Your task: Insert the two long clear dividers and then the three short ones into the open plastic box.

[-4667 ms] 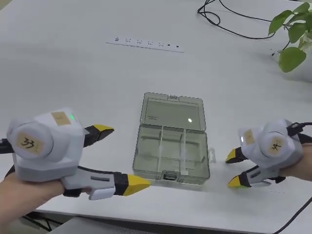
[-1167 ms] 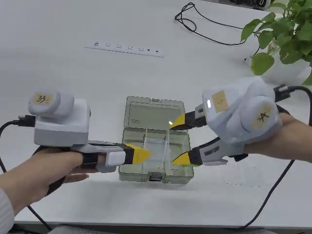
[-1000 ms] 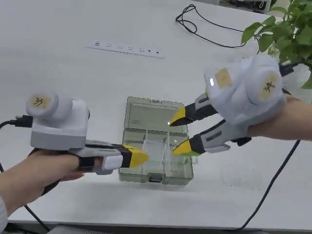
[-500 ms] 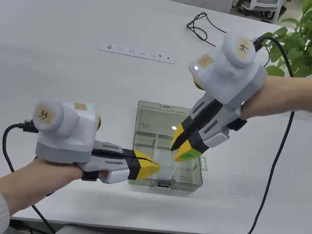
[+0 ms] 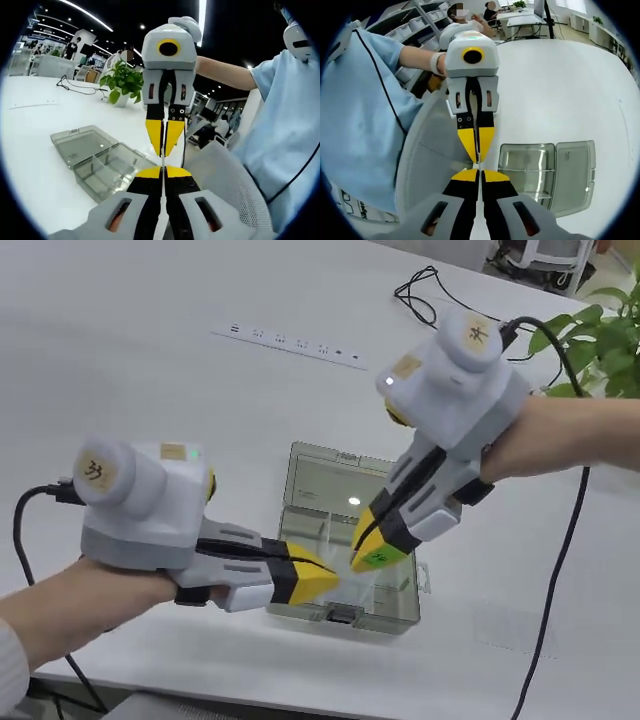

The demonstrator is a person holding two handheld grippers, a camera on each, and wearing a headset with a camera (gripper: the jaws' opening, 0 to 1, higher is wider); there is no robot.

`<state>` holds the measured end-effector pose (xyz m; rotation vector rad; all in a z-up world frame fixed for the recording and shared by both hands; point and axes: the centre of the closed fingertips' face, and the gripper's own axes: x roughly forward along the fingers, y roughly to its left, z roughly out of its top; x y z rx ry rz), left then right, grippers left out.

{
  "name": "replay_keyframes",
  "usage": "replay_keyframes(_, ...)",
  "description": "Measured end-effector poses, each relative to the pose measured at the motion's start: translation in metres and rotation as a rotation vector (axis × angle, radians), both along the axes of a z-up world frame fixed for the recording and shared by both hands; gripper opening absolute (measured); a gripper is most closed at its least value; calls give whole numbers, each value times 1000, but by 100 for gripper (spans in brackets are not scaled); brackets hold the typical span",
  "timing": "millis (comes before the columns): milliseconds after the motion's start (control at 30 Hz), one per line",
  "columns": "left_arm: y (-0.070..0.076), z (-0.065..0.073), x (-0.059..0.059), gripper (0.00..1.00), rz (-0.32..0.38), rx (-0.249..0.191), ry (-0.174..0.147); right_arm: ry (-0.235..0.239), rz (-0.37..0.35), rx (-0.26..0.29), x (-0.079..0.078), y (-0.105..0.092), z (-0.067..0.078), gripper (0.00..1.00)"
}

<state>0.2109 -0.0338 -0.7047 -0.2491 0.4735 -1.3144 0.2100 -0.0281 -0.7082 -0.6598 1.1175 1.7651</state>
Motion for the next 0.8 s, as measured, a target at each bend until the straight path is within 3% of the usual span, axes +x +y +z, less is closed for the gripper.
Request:
replay_keyframes(100, 3, 0, -2, 0, -11, 3, -13, 25, -7, -14, 0, 2, 0, 2)
replay_keyframes(500, 8, -7, 0, 0, -6, 40, -24, -19, 29, -50, 1, 8, -5, 2)
replay_keyframes(633, 11, -15, 5, 0, 16, 89, -55, -40, 20, -66, 7, 10, -10, 2)
replay_keyframes(700, 15, -23, 9, 7, 30, 135, -73, -46, 11, -70, 10, 10, -11, 2)
replay_keyframes(733, 17, -26, 11, 15, 43, 145, -71, -59, 1, -73, 12, 11, -11, 2)
replay_keyframes(800, 21, -29, 13, 22, 57, 154, -67, -75, -14, -76, 17, 11, -12, 2)
